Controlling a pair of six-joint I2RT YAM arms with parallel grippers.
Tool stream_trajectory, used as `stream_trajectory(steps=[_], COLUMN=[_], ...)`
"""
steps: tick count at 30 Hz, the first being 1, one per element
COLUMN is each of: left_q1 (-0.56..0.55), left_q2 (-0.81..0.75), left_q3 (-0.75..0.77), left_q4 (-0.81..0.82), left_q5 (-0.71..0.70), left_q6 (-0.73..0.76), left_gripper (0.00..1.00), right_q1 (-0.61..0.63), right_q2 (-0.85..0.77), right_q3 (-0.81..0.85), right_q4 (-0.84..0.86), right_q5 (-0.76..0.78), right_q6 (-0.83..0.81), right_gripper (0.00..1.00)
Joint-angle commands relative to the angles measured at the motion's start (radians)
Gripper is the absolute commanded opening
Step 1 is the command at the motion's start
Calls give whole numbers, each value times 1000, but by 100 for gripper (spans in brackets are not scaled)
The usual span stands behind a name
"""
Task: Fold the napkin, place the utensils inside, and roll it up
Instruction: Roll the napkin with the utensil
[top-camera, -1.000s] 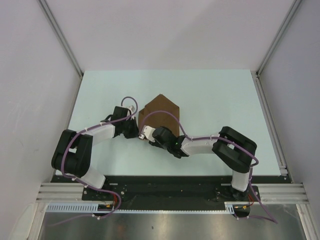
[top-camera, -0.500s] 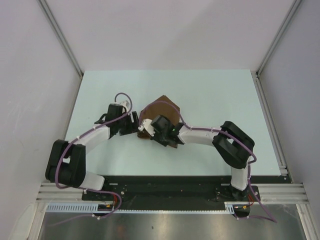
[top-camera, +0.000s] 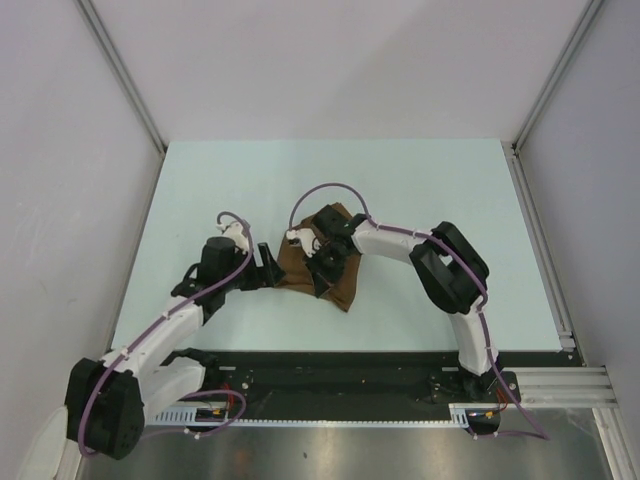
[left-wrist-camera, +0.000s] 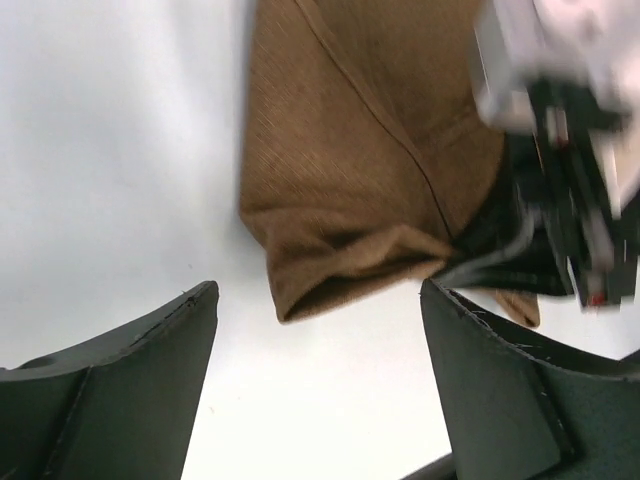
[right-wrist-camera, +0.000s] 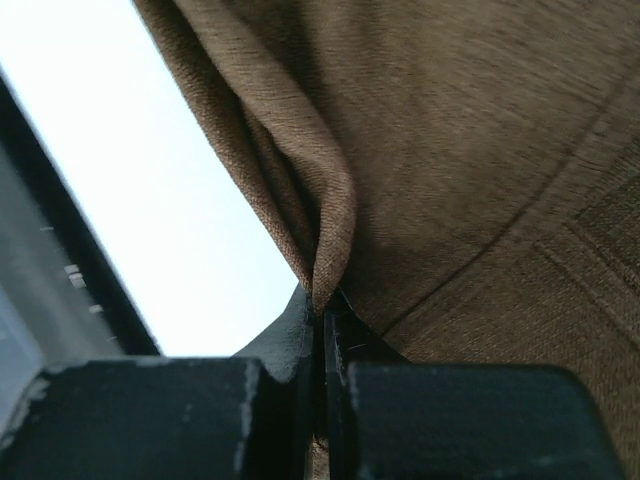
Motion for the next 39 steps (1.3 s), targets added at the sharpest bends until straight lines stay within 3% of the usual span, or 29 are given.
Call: stream_trajectory(steps=[1,3,7,12,15,19,22,39], left_q1=[-67,-77,-77,-90,-106,-108,-110,-73], left_q2=[-31,-33,-7,47,84,156,193,280], left_q3=[0,-3,-30,-56,-35,6,17,17], left_q4=[-46,-91,-76,74,69,13,13,225], left_q5=[-75,-79,44,193,126,0,-54,-80], left_q6=[-38,-52,-74,-112,-95,-64,-58,-15], left_gripper=[86,86,91,89,85,69,65,66], right_q1=[-67,-101,-144,-176,-187,-188,-190,-191], right_q2=[92,121,174,223,240,244,243,273], right_q3=[69,86,119,154,159,159,160,160], right_q4=[-99,-107,-124,-167,-170,-170,-174,-185], right_q5=[-258,-310,-367,-390,-402,-420,-422,-437], right_q6=[43,45,48,33,37,36,34,28], right_gripper=[0,0,0,0,0,0,0,0])
